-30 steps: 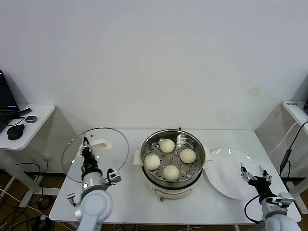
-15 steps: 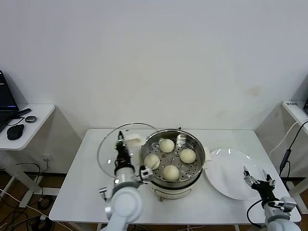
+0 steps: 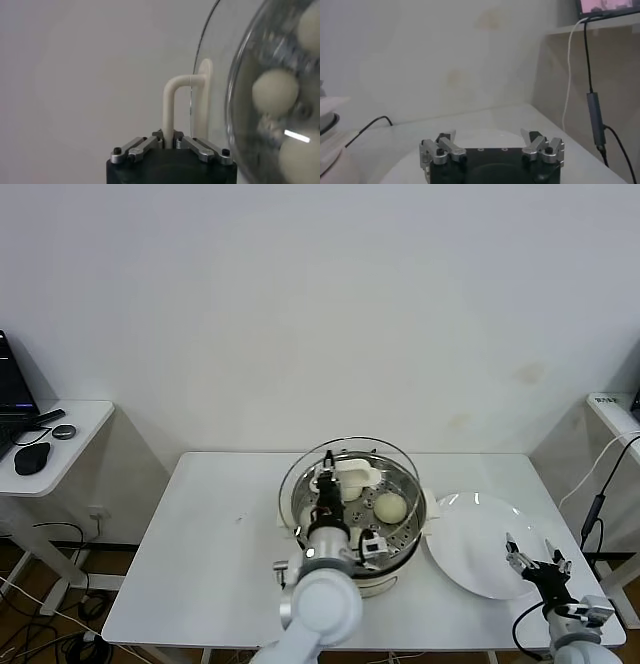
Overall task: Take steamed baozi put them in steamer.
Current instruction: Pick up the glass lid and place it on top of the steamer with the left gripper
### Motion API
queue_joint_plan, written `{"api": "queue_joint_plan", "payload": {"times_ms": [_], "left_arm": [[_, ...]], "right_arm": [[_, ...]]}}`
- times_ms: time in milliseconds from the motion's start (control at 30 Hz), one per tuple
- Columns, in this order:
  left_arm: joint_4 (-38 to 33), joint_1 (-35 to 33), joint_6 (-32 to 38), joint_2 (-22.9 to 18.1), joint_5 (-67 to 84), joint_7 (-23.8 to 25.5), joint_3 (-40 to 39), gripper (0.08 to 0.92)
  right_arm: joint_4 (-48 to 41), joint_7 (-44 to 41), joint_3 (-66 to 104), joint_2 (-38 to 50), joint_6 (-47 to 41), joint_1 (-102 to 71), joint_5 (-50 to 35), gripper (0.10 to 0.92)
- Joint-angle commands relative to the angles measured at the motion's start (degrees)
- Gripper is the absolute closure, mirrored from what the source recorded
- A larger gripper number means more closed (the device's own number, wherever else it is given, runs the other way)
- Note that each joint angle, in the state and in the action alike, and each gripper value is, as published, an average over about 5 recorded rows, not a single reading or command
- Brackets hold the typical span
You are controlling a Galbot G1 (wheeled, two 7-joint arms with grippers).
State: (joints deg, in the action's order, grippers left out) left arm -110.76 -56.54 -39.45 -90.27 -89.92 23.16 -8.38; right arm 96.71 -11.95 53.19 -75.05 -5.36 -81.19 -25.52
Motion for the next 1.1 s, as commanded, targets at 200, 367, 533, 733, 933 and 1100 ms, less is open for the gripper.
{"api": "queue_joint_plan", "payload": {"times_ms": [200,367,533,733,933,1100], "left_arm": [[10.07,3.08,-0.24,-1.55,-0.57,-6.11,-4.54,0.832],[12.63,4.2,-0.22,-1.64,-1.84,-6.81,-4.77,0.832],[13.54,3.97,-0.18,-1.57,-1.95,-7.33,-3.89,0.832],[13.93,3.34,-0.19,-1.51,-2.26,-7.49,-3.46,0.832],[13.9,2.7,-0.19,-1.49,-3.04,-7.54,-3.48,0.832],[14.16,2.47,-0.19,-1.4,-3.31,-7.53,-3.37,0.832]], "right_arm": [[-0.27,-0.02,-0.03,-0.11,0.08,0.24,0.24,0.203],[-0.28,-0.02,-0.21,-0.29,0.08,0.28,0.47,0.203],[-0.42,-0.08,-0.25,-0.55,0.17,0.36,0.63,0.203],[-0.6,-0.1,-0.41,-0.7,0.25,0.52,0.83,0.203],[-0.75,-0.14,-0.45,-0.69,0.29,0.58,0.86,0.203],[-0.75,-0.17,-0.46,-0.72,0.34,0.63,0.86,0.203]]}}
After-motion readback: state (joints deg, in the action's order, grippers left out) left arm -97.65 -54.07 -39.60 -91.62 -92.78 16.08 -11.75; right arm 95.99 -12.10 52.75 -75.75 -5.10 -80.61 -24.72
